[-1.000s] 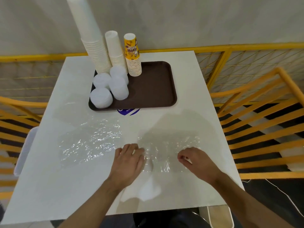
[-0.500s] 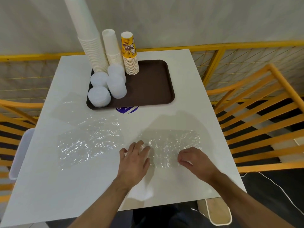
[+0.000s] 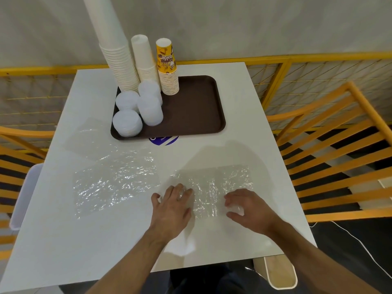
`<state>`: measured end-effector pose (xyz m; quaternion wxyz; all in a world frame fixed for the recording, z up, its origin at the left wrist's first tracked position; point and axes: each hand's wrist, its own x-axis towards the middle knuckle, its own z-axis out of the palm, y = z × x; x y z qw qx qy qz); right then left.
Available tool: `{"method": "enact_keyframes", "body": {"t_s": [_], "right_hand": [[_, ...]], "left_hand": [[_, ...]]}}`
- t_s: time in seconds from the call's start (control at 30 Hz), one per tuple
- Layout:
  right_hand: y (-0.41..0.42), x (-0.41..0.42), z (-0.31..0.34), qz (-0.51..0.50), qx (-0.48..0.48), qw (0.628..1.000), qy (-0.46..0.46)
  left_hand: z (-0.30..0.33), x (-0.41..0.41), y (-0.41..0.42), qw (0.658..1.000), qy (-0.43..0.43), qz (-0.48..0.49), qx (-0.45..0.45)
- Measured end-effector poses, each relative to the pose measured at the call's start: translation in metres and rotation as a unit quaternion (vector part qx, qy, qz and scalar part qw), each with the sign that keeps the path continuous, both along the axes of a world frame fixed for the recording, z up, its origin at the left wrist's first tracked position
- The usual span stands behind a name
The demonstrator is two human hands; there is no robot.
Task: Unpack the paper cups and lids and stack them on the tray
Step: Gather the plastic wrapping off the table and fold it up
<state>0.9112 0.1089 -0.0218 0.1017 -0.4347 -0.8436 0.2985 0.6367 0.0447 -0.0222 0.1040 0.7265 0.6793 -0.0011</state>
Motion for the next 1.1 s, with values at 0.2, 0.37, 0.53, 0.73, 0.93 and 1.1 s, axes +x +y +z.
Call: {"method": "enact_keyframes", "body": {"t_s": [0.2,0.37,0.53,0.73,0.93,1.1], "right_hand": [[0.013,-0.009,0.009,-0.066,0.052,0.996,-0.038],[0.020,-0.012,0.009,-0.086,0.016,0.986,-0.145],[0.020,-0.011,0.009,-0.093,0.014,0.981,-0.168],[0.021,-0.012,0.008,-0.095,0.010,0.980,-0.172],[0.022,-0.011,0.009,-0.092,0.013,0.981,-0.170],[0.022,-0.011,0.010,-0.090,0.013,0.981,-0.172]], "left_hand": [[0.007,-0.003,0.011,0.999,0.023,-0.007,-0.038],[0.012,-0.003,0.018,0.999,0.002,-0.028,-0.041],[0.021,-0.002,0.038,0.997,-0.065,0.035,-0.010],[0.025,0.004,0.089,0.990,-0.006,0.085,-0.110],[0.036,0.005,0.113,0.982,0.022,0.065,-0.174],[0.044,-0.003,0.120,0.968,-0.044,0.082,-0.234]]}}
